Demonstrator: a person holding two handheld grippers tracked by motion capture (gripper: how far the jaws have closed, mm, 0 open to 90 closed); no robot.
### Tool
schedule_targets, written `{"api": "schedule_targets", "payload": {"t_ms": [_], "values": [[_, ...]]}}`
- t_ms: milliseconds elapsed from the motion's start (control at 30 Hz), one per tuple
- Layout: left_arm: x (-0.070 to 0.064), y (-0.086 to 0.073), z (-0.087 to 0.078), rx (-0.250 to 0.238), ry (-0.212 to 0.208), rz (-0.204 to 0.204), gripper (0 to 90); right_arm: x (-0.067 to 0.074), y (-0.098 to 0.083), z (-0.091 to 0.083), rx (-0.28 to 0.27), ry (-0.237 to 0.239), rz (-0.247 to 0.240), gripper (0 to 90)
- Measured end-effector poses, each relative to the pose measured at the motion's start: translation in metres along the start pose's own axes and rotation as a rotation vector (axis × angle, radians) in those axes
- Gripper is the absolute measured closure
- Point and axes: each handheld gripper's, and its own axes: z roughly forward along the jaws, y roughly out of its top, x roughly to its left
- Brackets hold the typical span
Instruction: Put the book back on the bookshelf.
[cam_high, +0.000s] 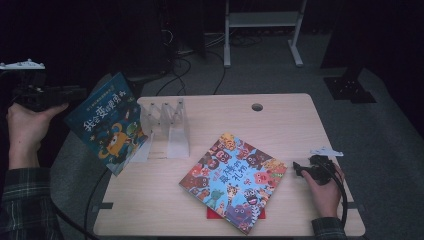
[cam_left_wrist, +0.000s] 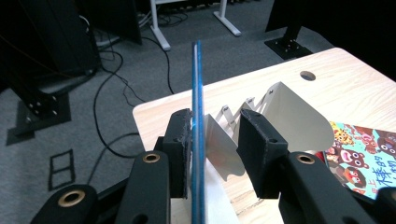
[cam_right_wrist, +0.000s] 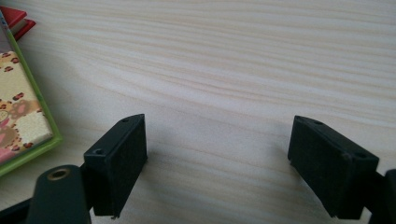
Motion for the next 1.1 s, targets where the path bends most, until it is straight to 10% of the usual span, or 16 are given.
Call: {"api": "schedule_targets", "payload": {"t_ms": [467,1100], "values": [[-0.043,-0.002,0.006,0.02,-0.108,0.104,55.9,0.0,0.0,0.0,0.001,0.0,-0.001,18.5],[-0.11,-0.057,0.078,0.125,-0.259,0.23,26.8,-0.002,0.0,0.0,-0.005,-0.006,0.004,20.3]]}}
